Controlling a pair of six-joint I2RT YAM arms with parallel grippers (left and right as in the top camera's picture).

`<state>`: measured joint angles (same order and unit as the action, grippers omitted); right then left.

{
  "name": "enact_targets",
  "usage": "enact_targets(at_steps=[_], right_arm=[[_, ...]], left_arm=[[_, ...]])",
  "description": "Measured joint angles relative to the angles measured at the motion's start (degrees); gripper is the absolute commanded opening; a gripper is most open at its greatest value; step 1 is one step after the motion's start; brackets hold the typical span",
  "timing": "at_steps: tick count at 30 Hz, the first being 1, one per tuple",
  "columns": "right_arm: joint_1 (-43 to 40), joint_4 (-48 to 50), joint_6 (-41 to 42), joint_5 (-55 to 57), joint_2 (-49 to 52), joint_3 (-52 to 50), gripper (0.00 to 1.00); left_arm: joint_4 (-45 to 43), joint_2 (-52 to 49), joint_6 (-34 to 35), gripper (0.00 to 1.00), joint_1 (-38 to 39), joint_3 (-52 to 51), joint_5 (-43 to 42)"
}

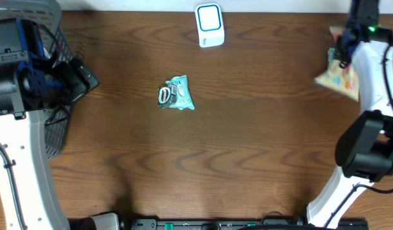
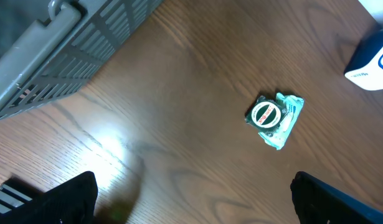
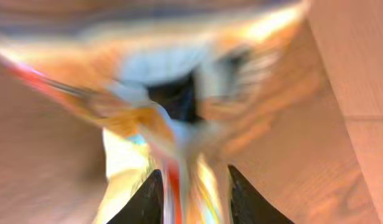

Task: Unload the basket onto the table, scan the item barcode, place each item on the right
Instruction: 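Carry the yellow bag past the scanner and drop it at right edge, then reach the right gripper to the teal wipes pack and grasp it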

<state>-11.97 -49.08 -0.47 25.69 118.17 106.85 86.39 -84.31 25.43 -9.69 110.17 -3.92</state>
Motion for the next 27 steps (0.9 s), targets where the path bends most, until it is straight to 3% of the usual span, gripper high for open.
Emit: enact_targets(at_steps=[2, 3, 10, 13, 18, 24, 26, 27], right_arm=[[-2.10, 0.22, 0.17, -0.57, 0.00, -1.03, 0.95], [-3.23, 0.13, 0.15, -1.79, 0.00, -1.64, 0.99], [-5.14, -0.85, 0.22, -17.81, 0.00, -2.69, 0.93], [-3.30, -0.83, 0.28, -31.58, 0.00, -2.69, 0.91], [4.35, -0.85, 1.11, -53.09, 0.00, -2.69, 0.95], [18.38, 1.09, 1.75, -58.73, 0.00, -3.48, 0.98], [25.00, 2.43, 3.13, -54.53, 0.00, -4.98, 0.94], [27.98, 3.76, 4.48, -52.00, 0.02, -5.84, 0.83]], left_arm=[[-0.02, 0.00, 0.00, 0.98, 0.00, 0.00, 0.00], [0.00, 0.00, 0.00, 0.98, 0.00, 0.00, 0.00], [0.00, 0.00, 0.00, 0.98, 0.00, 0.00, 0.00], [0.00, 0.00, 0.00, 0.98, 0.00, 0.00, -0.02], [0.00, 0.00, 0.00, 0.98, 0.00, 0.00, -0.02], [0.02, 0.00, 0.00, 0.98, 0.00, 0.00, -0.02], [0.00, 0.00, 0.00, 0.98, 0.00, 0.00, -0.02], [0.00, 0.00, 0.00, 0.98, 0.00, 0.00, 0.00]])
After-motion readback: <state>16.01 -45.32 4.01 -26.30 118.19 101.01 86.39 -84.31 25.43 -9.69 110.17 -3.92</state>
